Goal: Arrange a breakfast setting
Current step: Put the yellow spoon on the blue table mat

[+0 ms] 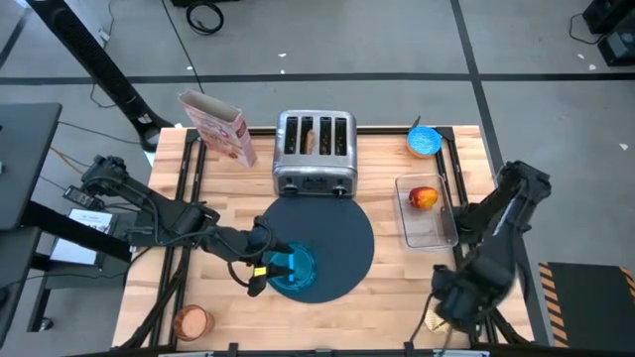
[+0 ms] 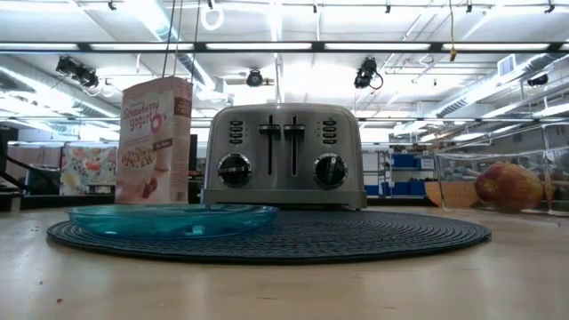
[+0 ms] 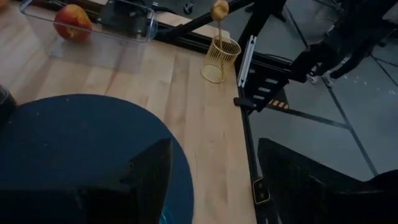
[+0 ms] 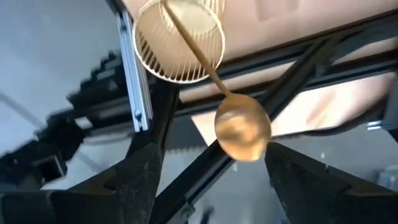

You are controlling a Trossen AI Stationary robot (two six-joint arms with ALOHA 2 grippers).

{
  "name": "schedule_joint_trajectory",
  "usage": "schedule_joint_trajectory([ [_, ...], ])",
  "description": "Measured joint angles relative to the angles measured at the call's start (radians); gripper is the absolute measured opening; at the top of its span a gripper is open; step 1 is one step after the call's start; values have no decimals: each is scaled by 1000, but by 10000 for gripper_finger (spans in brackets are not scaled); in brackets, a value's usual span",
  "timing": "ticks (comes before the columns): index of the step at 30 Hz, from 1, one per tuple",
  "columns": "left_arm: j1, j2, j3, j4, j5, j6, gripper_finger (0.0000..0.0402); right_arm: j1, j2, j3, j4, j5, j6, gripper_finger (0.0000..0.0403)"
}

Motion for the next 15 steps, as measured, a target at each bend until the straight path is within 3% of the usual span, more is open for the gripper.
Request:
schedule_joint_trajectory([
  [6, 1, 0, 0, 3, -1, -27, 244, -74, 0, -184, 143, -132, -144, 256],
  [15, 1, 0, 0, 18, -3, -27, 244, -154, 0, -312, 230, -198, -301, 238],
])
